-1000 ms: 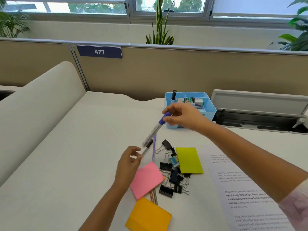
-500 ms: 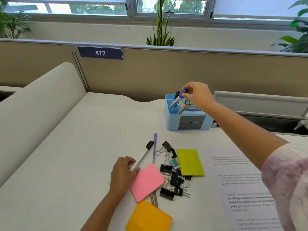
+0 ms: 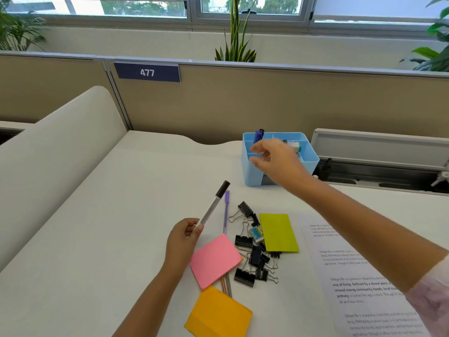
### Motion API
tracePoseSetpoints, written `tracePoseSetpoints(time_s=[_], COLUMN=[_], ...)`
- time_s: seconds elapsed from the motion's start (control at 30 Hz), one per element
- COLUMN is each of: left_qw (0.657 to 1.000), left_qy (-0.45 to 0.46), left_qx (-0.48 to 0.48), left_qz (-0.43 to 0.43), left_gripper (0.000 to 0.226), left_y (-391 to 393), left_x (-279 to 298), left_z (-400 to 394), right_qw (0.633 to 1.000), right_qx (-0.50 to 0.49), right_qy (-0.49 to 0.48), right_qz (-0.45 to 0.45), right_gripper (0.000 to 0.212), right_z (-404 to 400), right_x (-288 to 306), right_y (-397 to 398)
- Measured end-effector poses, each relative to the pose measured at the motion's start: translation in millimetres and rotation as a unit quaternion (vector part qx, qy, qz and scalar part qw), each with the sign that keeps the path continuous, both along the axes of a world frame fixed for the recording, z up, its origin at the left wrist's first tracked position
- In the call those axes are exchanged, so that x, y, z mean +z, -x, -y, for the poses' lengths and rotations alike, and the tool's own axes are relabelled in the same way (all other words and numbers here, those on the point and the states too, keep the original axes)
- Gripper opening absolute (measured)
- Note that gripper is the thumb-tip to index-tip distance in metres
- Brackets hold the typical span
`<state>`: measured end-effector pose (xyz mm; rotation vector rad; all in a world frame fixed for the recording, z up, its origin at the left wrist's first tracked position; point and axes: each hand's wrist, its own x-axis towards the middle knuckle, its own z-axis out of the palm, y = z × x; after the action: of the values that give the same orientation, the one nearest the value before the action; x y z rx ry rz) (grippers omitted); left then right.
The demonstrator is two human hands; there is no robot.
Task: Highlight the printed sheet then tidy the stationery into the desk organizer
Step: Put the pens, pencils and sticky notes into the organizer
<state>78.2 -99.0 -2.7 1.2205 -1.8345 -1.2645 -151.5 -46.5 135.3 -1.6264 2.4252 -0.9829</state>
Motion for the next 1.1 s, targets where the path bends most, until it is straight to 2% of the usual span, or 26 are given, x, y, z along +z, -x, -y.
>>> tracePoseSetpoints(time_s=[0.1,0.17,0.27,0.33,0.4,0.47,0.53,0.6,0.7,0.87,0.97,1.1], left_qw=[0.999,0.998,0.997,0.997,0.992,0.968,0.947,0.936,0.938,0.935,0.934,0.925], left_qy=[0.001,0.003,0.011,0.022,0.042,0.067,0.101,0.122,0.114,0.106,0.109,0.123], left_qx=[-0.010,-0.017,-0.036,-0.060,-0.087,-0.099,-0.112,-0.135,-0.143,-0.148,-0.148,-0.144], left_qz=[-0.042,-0.056,-0.067,-0.035,0.082,0.220,0.285,0.302,0.296,0.304,0.306,0.331], left_gripper=[0.010,0.012,0.013,0.020,0.039,0.053,0.057,0.057,0.055,0.055,0.054,0.054], left_y=[11.8,19.0,27.1,28.3,24.0,14.0,4.5,-0.3,-0.3,-0.7,-0.4,-0.4], left_x=[14.0,21.1,26.7,21.6,7.9,-7.9,-19.3,-25.3,-28.2,-30.6,-30.8,-31.3], left_z=[-8.4,-11.4,-13.4,-9.4,0.5,11.0,16.4,17.5,19.6,22.0,21.5,17.6], right_qw=[0.984,0.961,0.950,0.951,0.955,0.968,0.981,0.990,0.995,0.995,0.996,0.997], right_qx=[0.035,0.048,0.054,0.049,0.031,-0.001,-0.032,-0.054,-0.078,-0.095,-0.084,-0.073], right_qy=[-0.094,-0.109,-0.085,-0.058,-0.017,0.033,0.076,0.085,0.050,0.024,0.004,0.038], right_qz=[0.146,0.248,0.295,0.300,0.293,0.249,0.173,0.102,0.023,0.015,0.013,-0.004], right_gripper=[0.043,0.040,0.024,0.014,0.010,0.007,0.006,0.007,0.008,0.009,0.018,0.022], right_z=[-7.7,-8.5,-8.4,-8.2,-5.6,-1.0,6.0,15.5,31.6,48.2,51.6,45.5], right_x=[-7.8,-12.1,-14.3,-11.5,-5.0,3.7,11.9,18.2,18.5,3.6,0.0,3.6], right_y=[-19.1,-25.2,-27.7,-26.5,-20.3,-8.6,6.8,22.6,43.4,59.3,58.6,41.7])
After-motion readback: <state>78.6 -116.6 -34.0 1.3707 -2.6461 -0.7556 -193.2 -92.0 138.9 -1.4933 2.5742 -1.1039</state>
